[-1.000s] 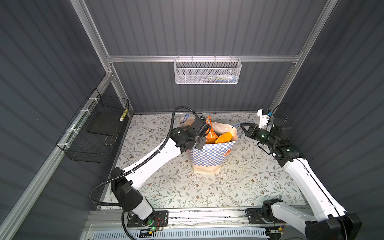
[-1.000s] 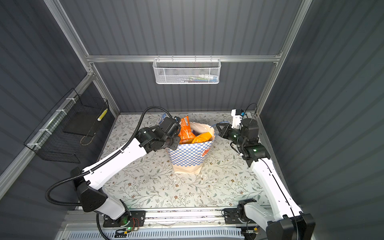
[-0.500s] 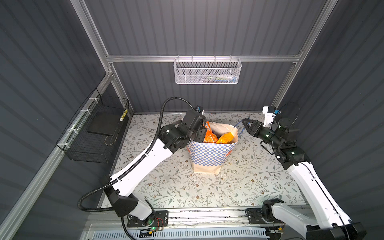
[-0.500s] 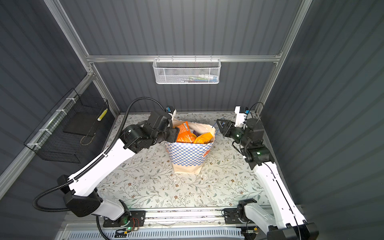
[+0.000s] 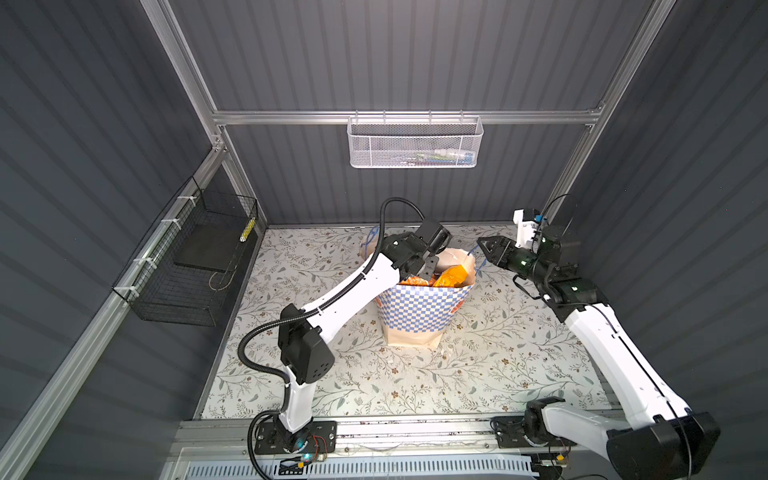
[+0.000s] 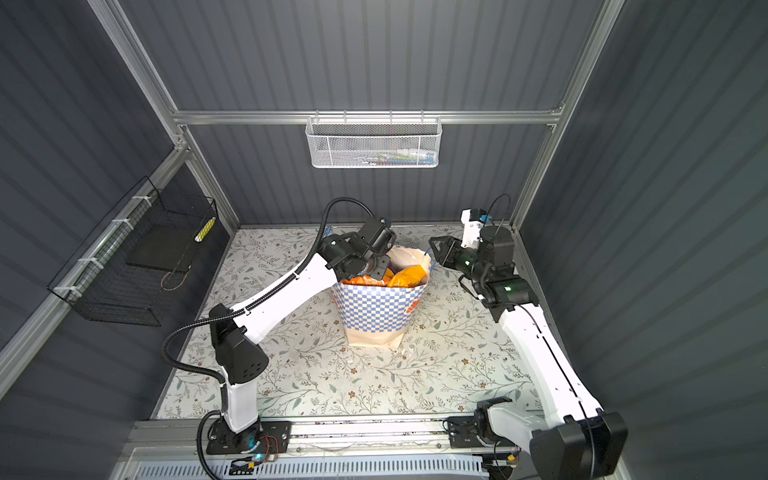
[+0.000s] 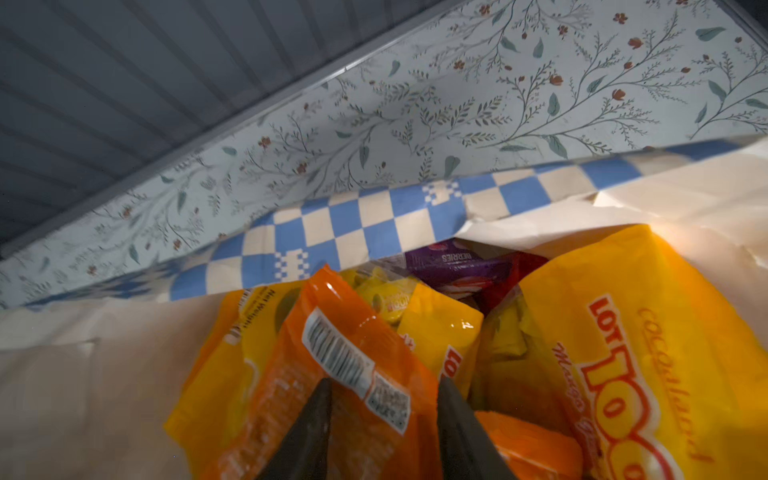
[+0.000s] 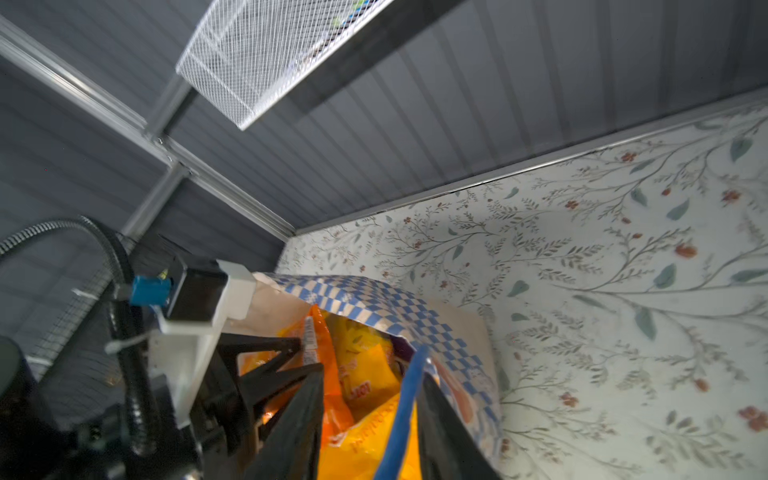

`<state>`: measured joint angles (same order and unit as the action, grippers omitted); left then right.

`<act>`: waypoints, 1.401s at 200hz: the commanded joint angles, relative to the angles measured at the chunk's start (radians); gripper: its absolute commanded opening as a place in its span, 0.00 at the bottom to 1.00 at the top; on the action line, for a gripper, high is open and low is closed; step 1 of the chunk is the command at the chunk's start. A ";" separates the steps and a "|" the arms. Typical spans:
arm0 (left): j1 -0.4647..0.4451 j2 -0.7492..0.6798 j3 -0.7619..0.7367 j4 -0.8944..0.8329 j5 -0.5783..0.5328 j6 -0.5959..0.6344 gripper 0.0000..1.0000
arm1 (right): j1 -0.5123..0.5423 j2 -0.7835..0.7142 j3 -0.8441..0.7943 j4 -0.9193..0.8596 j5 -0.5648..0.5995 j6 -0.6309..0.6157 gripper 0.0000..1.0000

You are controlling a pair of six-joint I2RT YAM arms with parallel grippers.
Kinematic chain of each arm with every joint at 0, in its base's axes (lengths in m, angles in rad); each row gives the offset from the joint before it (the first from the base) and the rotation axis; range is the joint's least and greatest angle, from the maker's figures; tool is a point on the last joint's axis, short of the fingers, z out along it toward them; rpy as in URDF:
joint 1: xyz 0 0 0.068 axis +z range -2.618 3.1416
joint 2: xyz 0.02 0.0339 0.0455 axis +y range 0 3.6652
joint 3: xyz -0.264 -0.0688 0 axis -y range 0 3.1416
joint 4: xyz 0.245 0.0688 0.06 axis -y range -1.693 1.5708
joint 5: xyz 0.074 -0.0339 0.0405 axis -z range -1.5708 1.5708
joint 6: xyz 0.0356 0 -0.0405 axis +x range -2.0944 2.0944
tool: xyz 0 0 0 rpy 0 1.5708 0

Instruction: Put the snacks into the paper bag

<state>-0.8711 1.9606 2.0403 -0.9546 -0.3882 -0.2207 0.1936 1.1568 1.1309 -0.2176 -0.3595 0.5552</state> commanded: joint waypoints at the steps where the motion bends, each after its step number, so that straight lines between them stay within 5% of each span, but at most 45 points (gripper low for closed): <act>1: -0.018 -0.049 -0.068 -0.037 0.053 -0.022 0.36 | 0.016 -0.011 0.029 -0.003 -0.002 -0.020 0.14; 21: -0.033 -0.125 -0.185 0.018 0.115 -0.023 0.34 | 0.022 -0.010 0.034 0.000 -0.020 -0.025 0.00; 65: -0.034 -0.143 -0.297 0.048 0.119 -0.030 0.40 | 0.036 -0.008 0.040 0.009 -0.030 -0.030 0.00; 98: -0.021 0.041 -0.107 -0.019 0.090 0.011 0.51 | 0.044 -0.008 0.041 0.015 -0.040 -0.027 0.00; 130: 0.065 0.217 0.087 -0.160 0.116 -0.003 0.50 | 0.046 -0.025 0.037 0.017 -0.038 -0.032 0.00; 202: 0.051 -0.182 -0.005 0.052 0.310 0.007 0.71 | 0.047 -0.022 0.041 0.018 -0.040 -0.035 0.00; 280: -0.040 -0.101 0.023 0.027 0.410 0.069 0.75 | 0.050 -0.022 0.041 0.015 -0.044 -0.037 0.00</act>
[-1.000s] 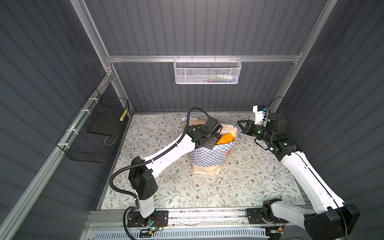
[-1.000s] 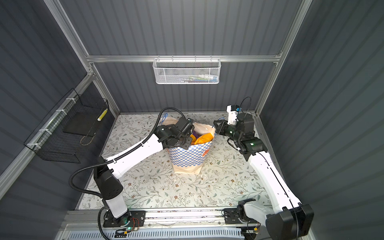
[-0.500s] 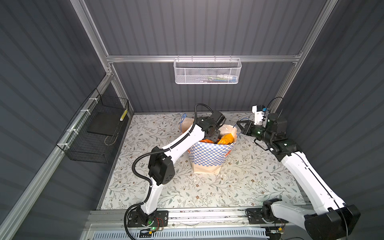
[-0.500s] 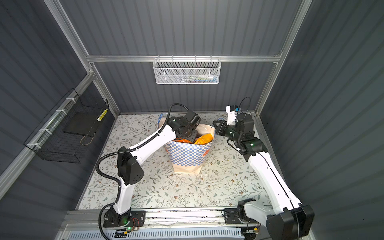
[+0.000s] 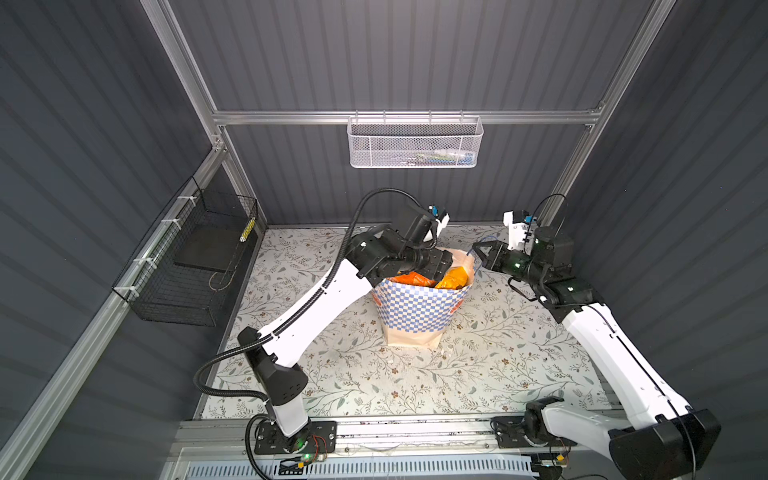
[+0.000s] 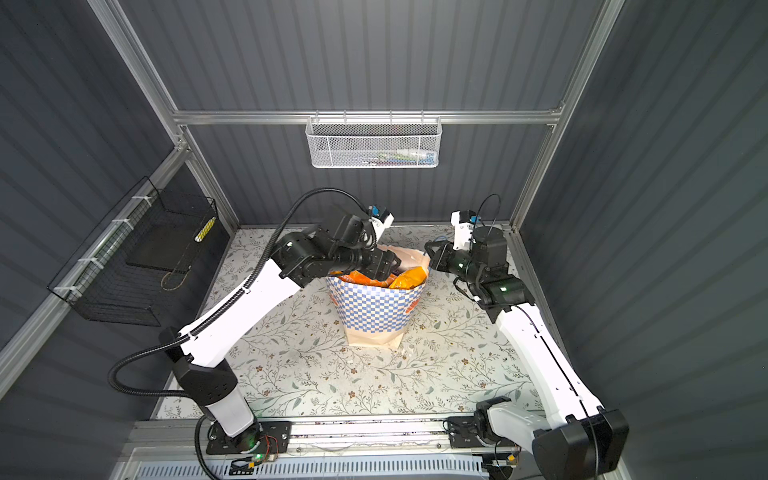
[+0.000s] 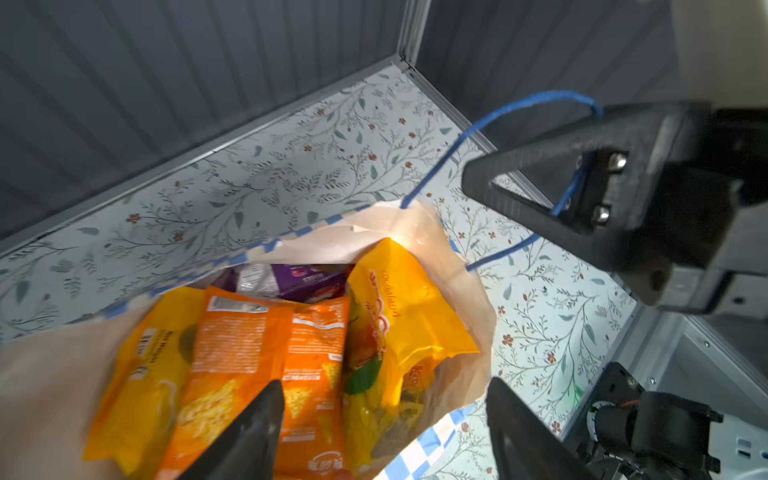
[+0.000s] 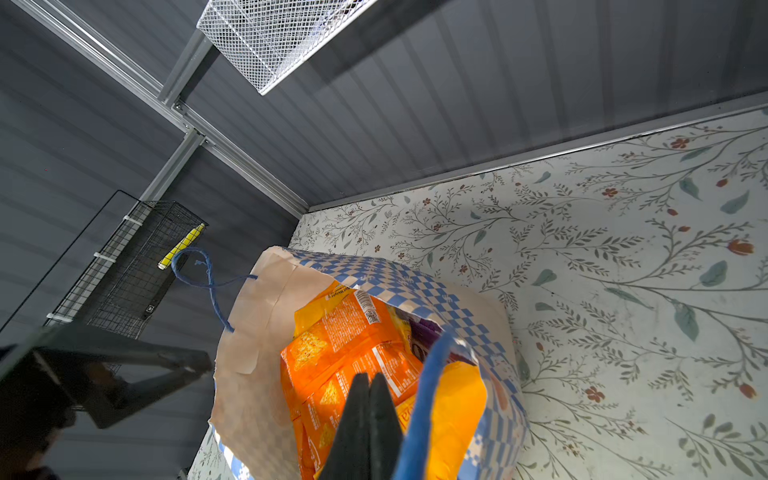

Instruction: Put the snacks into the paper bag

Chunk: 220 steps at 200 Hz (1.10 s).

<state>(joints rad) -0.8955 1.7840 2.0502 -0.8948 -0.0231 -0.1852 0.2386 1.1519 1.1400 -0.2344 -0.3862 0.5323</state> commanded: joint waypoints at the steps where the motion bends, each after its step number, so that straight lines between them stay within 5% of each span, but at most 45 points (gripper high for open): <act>1: -0.016 0.078 0.014 -0.033 0.045 0.034 0.75 | 0.005 -0.017 0.032 0.033 -0.017 -0.014 0.00; 51: -0.029 0.199 0.080 -0.086 -0.036 0.002 0.60 | 0.005 -0.015 0.033 0.033 -0.020 -0.015 0.00; 92: -0.030 0.248 0.095 -0.160 -0.214 -0.036 0.12 | 0.005 -0.018 0.035 0.033 -0.021 -0.016 0.00; 111: -0.029 0.236 0.057 -0.180 -0.329 -0.048 0.01 | 0.005 -0.021 0.034 0.032 -0.020 -0.017 0.00; 127: -0.013 0.216 0.007 -0.183 -0.425 -0.052 0.00 | 0.005 -0.024 0.033 0.031 -0.018 -0.018 0.00; 178: 0.111 0.330 -0.011 -0.262 -0.495 -0.059 0.00 | 0.005 -0.027 0.033 0.034 -0.025 -0.014 0.00; 194: 0.115 0.366 0.016 -0.290 -0.490 -0.063 0.16 | 0.005 -0.027 0.033 0.036 -0.027 -0.011 0.00; 220: 0.115 0.302 0.029 -0.222 -0.319 -0.044 0.40 | 0.005 -0.027 0.033 0.036 -0.026 -0.010 0.00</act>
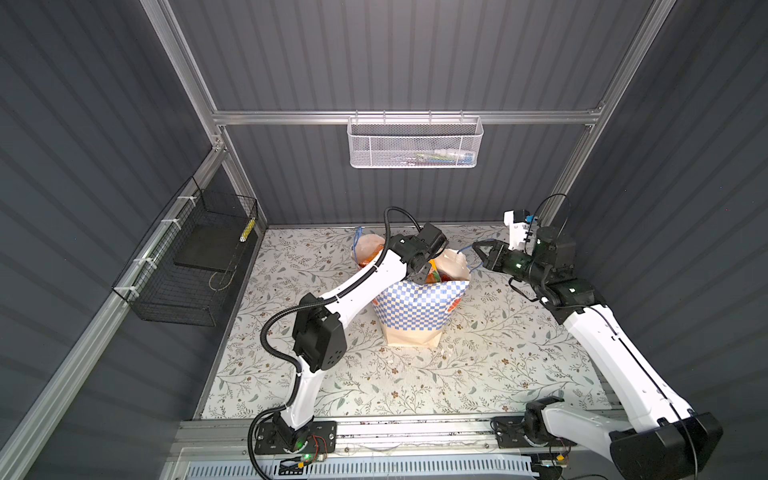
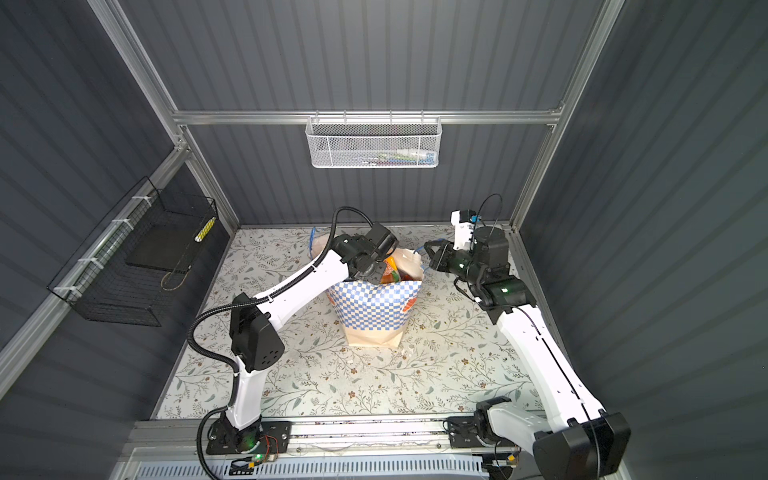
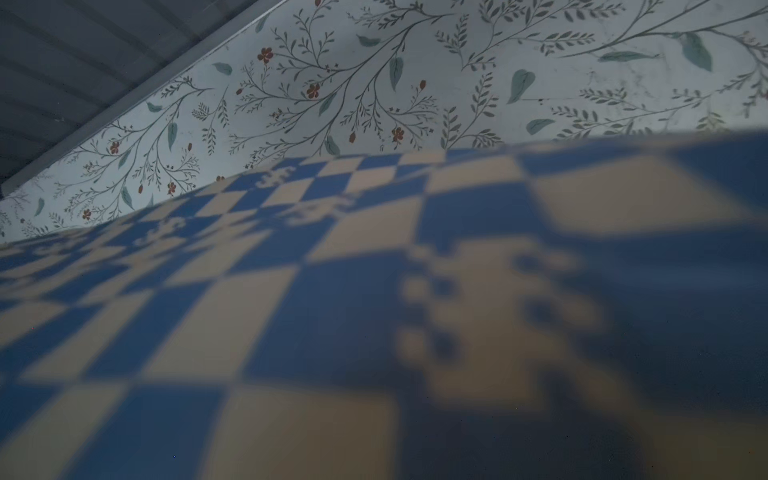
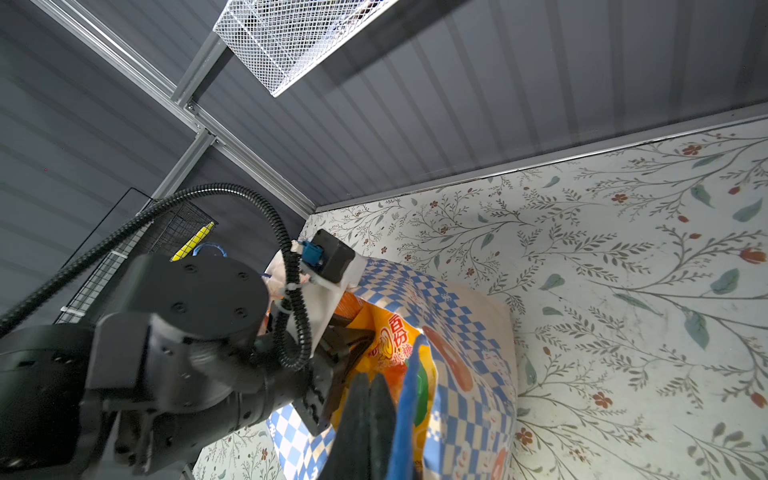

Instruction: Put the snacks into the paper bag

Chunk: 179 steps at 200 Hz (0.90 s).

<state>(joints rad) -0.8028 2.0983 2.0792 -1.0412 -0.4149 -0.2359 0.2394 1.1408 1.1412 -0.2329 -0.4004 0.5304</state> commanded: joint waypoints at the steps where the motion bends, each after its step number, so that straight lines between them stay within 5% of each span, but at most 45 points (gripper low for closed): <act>1: 0.023 -0.017 0.000 -0.070 0.082 0.007 0.42 | 0.005 -0.016 0.031 0.035 -0.012 -0.008 0.00; 26: 0.022 -0.158 0.009 0.021 0.233 0.004 0.70 | 0.005 -0.016 0.030 0.037 -0.014 -0.008 0.00; 52: 0.022 -0.324 -0.027 0.120 0.257 -0.008 0.90 | 0.005 -0.016 0.031 0.036 -0.012 -0.010 0.04; 65: 0.023 -0.413 -0.086 0.157 0.242 -0.015 0.96 | 0.005 -0.016 0.033 0.029 -0.008 -0.015 0.16; 90: 0.023 -0.637 -0.274 0.255 0.161 -0.039 1.00 | 0.003 -0.054 0.028 0.029 0.004 -0.017 0.49; 111: 0.024 -0.794 -0.408 0.283 0.051 -0.066 1.00 | 0.002 -0.067 0.032 0.008 0.018 -0.026 0.64; 139: 0.063 -0.862 -0.477 0.252 0.046 -0.094 1.00 | -0.006 -0.065 0.046 -0.040 0.017 -0.032 0.70; 179: 0.237 -0.756 -0.437 0.235 0.272 -0.098 0.99 | -0.008 -0.049 0.070 -0.116 0.037 -0.038 0.73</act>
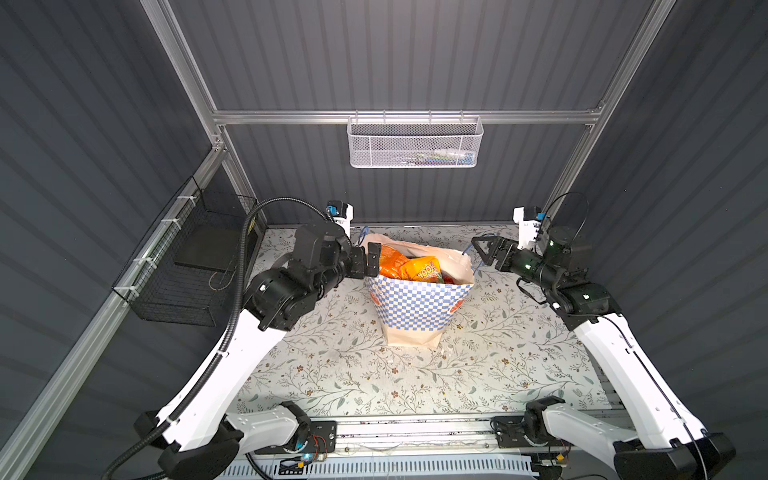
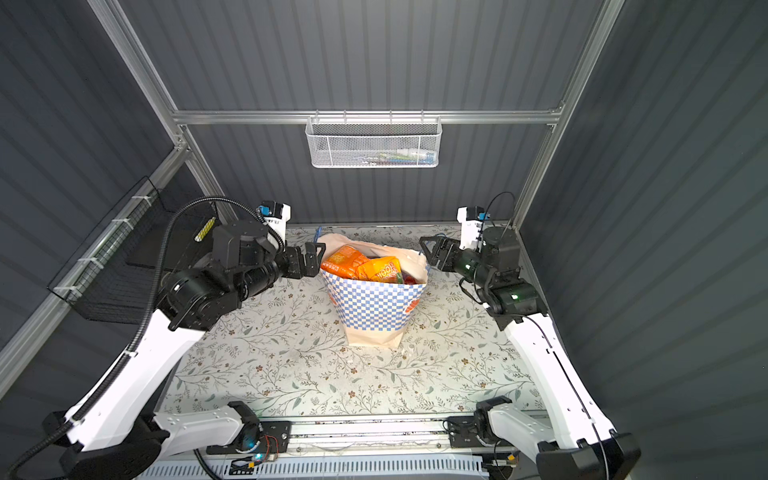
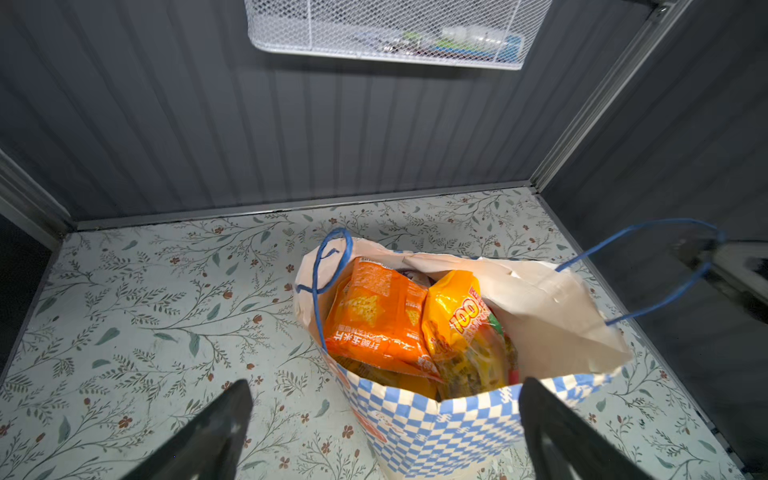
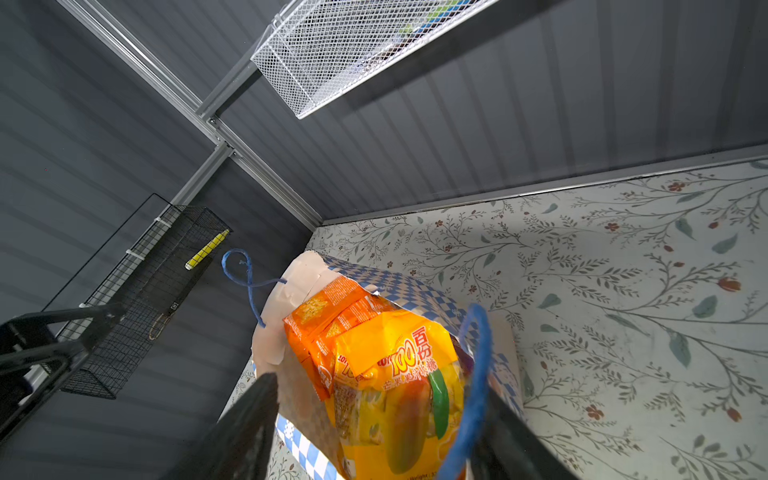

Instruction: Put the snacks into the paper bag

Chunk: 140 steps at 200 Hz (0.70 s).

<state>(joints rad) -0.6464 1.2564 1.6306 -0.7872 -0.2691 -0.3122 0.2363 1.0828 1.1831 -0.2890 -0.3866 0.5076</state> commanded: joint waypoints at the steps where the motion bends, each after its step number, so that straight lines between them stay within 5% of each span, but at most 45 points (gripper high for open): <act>1: 0.083 0.089 0.013 -0.019 0.130 -0.023 0.99 | -0.005 0.008 0.028 -0.061 0.024 -0.015 0.73; 61: 0.174 0.264 0.075 0.007 0.209 -0.037 0.81 | -0.003 0.026 0.019 -0.069 0.011 -0.024 0.64; 90: 0.174 0.317 0.138 0.004 0.201 -0.048 0.54 | -0.002 0.073 0.021 -0.053 -0.027 -0.017 0.44; 113: 0.175 0.385 0.219 -0.033 0.192 -0.042 0.23 | -0.002 0.114 0.041 -0.021 -0.089 0.004 0.26; 129: 0.175 0.436 0.287 -0.046 0.240 -0.039 0.00 | -0.002 0.149 0.070 0.028 -0.184 0.035 0.04; 140: 0.175 0.469 0.350 -0.028 0.340 -0.040 0.00 | 0.001 0.175 0.104 0.045 -0.227 0.059 0.00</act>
<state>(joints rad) -0.4721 1.6642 1.8675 -0.8055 -0.0666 -0.3595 0.2363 1.2240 1.2060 -0.3233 -0.4789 0.5247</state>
